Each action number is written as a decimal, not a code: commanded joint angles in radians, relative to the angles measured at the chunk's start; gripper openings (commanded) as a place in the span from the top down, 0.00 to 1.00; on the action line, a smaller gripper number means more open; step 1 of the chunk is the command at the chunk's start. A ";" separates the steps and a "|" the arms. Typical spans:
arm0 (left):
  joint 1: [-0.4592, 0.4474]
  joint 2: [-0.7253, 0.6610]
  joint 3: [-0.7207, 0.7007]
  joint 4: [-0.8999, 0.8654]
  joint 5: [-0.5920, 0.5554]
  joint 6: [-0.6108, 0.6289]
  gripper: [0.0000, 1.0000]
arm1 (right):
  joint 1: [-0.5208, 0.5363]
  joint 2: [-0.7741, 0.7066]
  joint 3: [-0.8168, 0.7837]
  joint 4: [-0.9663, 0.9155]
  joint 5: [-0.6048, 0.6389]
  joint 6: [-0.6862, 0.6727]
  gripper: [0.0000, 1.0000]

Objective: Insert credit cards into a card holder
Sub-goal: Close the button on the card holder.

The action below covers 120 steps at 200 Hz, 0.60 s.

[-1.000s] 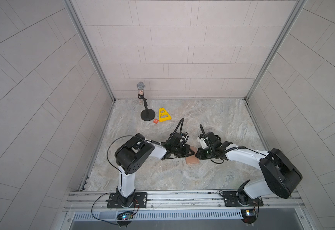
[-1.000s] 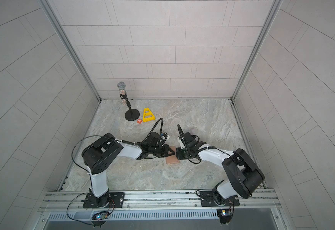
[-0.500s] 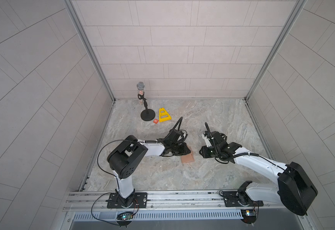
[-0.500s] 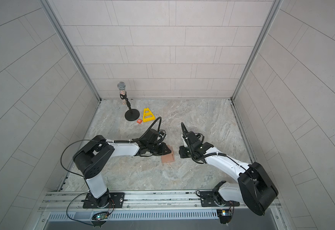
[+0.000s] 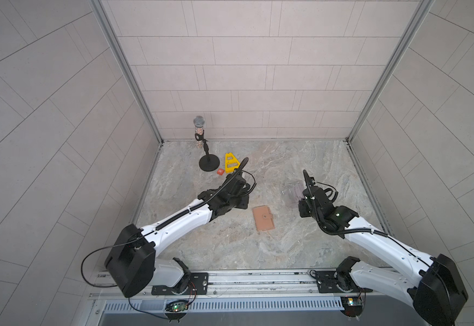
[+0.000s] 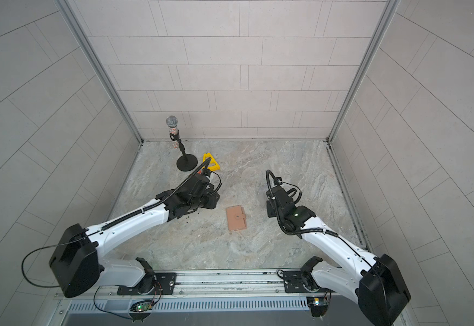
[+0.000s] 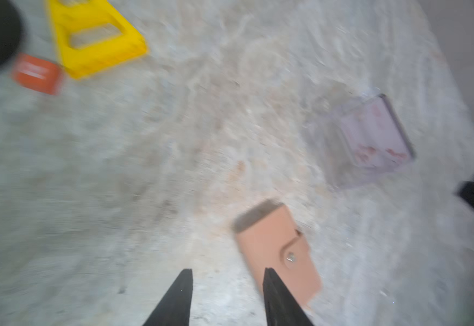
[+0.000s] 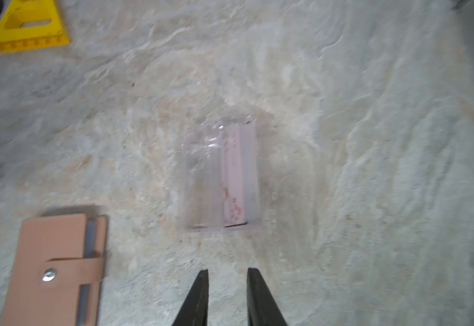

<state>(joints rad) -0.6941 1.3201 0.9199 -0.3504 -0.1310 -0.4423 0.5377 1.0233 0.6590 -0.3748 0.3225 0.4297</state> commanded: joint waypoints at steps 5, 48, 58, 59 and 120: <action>0.027 -0.091 -0.074 -0.037 -0.466 0.158 0.50 | -0.061 -0.046 -0.026 -0.023 0.235 -0.042 0.73; 0.127 -0.156 -0.244 0.232 -0.791 0.289 0.44 | -0.263 -0.057 -0.084 0.103 0.270 -0.071 0.72; 0.159 -0.149 -0.271 0.294 -0.822 0.320 0.44 | -0.306 -0.039 -0.093 0.141 0.270 -0.071 0.72; 0.163 -0.148 -0.274 0.302 -0.824 0.324 0.44 | -0.310 -0.037 -0.094 0.145 0.270 -0.071 0.72; 0.344 -0.066 -0.377 0.641 -0.802 0.457 0.21 | -0.412 0.103 -0.168 0.534 0.282 -0.170 0.67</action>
<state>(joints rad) -0.3950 1.2289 0.5648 0.1024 -0.9058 -0.0643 0.1501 1.0859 0.5129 -0.0608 0.5800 0.3386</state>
